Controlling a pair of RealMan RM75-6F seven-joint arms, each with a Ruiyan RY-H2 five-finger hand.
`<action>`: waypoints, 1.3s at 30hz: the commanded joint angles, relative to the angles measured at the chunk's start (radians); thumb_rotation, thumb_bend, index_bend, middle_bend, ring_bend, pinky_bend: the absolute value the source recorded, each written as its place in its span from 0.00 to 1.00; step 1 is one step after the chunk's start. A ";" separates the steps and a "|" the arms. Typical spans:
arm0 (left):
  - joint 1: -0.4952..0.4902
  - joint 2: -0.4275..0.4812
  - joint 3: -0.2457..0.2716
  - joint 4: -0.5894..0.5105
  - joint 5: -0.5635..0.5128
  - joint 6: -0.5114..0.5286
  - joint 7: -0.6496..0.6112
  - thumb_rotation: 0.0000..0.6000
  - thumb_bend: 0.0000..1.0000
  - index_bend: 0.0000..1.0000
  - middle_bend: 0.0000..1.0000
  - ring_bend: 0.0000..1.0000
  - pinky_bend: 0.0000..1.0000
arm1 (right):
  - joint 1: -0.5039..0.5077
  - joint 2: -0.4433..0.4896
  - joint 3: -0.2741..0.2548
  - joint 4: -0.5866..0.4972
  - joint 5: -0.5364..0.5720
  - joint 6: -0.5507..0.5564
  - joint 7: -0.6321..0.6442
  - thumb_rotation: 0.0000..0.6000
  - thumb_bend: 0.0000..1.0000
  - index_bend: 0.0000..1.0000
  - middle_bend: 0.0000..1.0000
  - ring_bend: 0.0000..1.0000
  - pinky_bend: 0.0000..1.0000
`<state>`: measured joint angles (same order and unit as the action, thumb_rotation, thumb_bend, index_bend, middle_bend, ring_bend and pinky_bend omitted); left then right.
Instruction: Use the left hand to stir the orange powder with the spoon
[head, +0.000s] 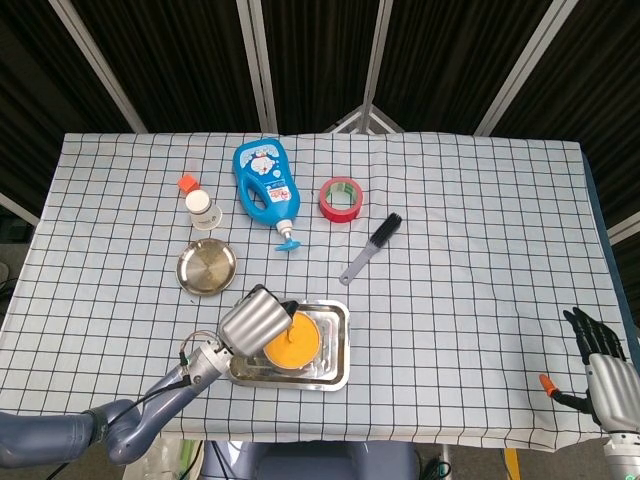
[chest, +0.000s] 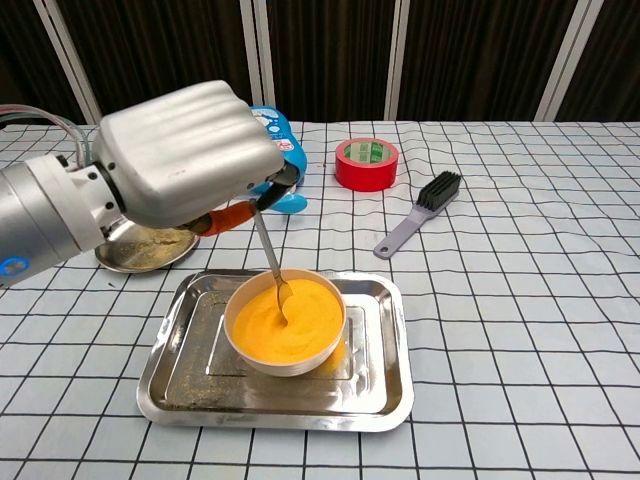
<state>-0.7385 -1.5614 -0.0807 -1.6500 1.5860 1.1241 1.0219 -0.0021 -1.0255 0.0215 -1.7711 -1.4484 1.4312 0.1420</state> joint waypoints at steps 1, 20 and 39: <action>0.003 0.011 0.000 -0.007 0.007 0.007 -0.004 1.00 0.65 0.77 0.97 0.93 0.97 | 0.000 0.000 0.000 0.000 0.000 -0.001 0.000 1.00 0.31 0.00 0.00 0.00 0.00; -0.003 0.023 -0.001 -0.045 0.002 -0.026 -0.007 1.00 0.65 0.77 0.97 0.93 0.97 | 0.001 0.001 -0.001 -0.003 0.003 -0.005 0.002 1.00 0.31 0.00 0.00 0.00 0.00; -0.009 0.116 0.006 -0.048 -0.061 -0.088 -0.010 1.00 0.65 0.77 0.97 0.93 0.97 | 0.001 0.001 -0.001 -0.006 0.006 -0.008 0.003 1.00 0.31 0.00 0.00 0.00 0.00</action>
<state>-0.7486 -1.4474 -0.0765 -1.6997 1.5257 1.0349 1.0136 -0.0008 -1.0244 0.0204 -1.7771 -1.4420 1.4234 0.1447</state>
